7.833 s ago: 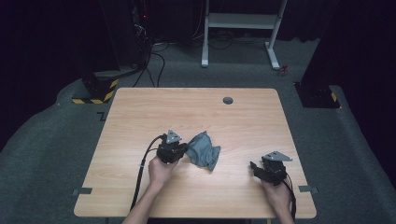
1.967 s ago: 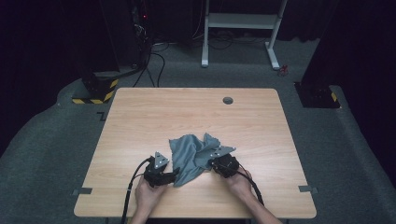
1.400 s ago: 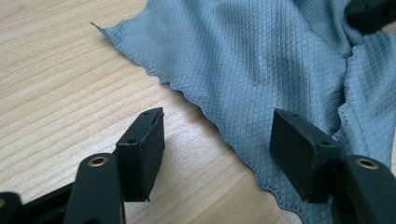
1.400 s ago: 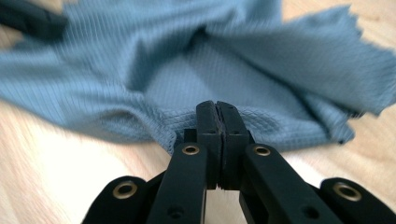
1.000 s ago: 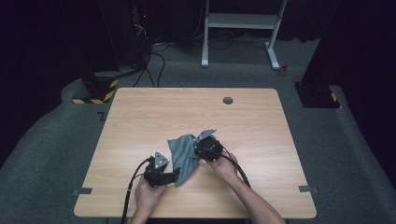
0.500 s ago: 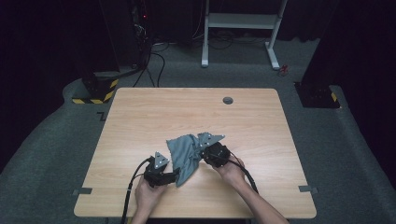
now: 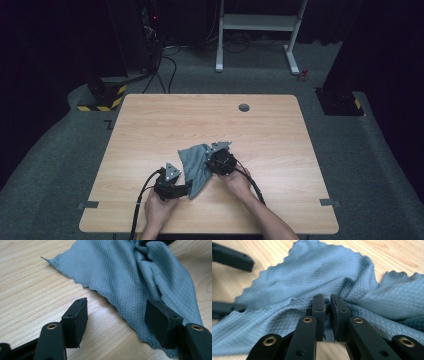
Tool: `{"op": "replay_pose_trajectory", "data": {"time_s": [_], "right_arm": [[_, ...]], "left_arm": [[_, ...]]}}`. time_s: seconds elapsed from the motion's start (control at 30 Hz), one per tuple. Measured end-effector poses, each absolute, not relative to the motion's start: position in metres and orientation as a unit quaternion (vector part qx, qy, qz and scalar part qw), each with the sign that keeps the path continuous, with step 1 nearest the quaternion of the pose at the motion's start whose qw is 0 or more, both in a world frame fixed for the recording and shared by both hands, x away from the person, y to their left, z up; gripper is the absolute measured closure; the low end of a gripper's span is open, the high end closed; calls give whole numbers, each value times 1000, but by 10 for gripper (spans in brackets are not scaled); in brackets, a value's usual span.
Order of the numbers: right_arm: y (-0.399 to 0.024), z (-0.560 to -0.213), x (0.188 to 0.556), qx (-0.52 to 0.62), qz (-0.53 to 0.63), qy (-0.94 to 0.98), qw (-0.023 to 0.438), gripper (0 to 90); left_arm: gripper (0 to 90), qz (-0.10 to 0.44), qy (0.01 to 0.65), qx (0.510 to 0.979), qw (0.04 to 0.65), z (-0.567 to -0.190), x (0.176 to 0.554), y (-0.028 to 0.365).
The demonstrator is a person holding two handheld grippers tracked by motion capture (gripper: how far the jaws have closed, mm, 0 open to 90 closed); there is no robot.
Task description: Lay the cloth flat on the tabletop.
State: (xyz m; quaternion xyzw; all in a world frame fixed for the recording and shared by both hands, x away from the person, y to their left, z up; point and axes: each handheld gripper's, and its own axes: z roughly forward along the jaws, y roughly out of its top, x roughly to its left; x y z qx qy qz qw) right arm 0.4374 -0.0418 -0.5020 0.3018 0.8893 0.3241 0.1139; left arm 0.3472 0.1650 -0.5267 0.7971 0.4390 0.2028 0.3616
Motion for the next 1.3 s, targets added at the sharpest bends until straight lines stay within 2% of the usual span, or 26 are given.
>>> {"op": "replay_pose_trajectory", "data": {"time_s": [0.4,0.53,0.63,0.83,1.1,1.3], "right_arm": [[-38,-502,450,332,351,866,127,720],[-44,-497,450,338,359,861,127,732],[-52,-492,446,329,362,864,123,774],[-59,-494,430,289,318,892,143,848],[-45,-503,440,301,318,890,132,845],[-33,-505,453,321,328,879,135,794]], "left_arm": [[353,203,439,797,362,-527,347,165],[353,203,439,797,362,-527,347,165],[353,203,439,797,362,-527,347,165],[353,202,440,796,363,-527,347,165],[353,202,440,797,362,-527,347,165],[352,202,440,797,362,-527,347,165]]}}
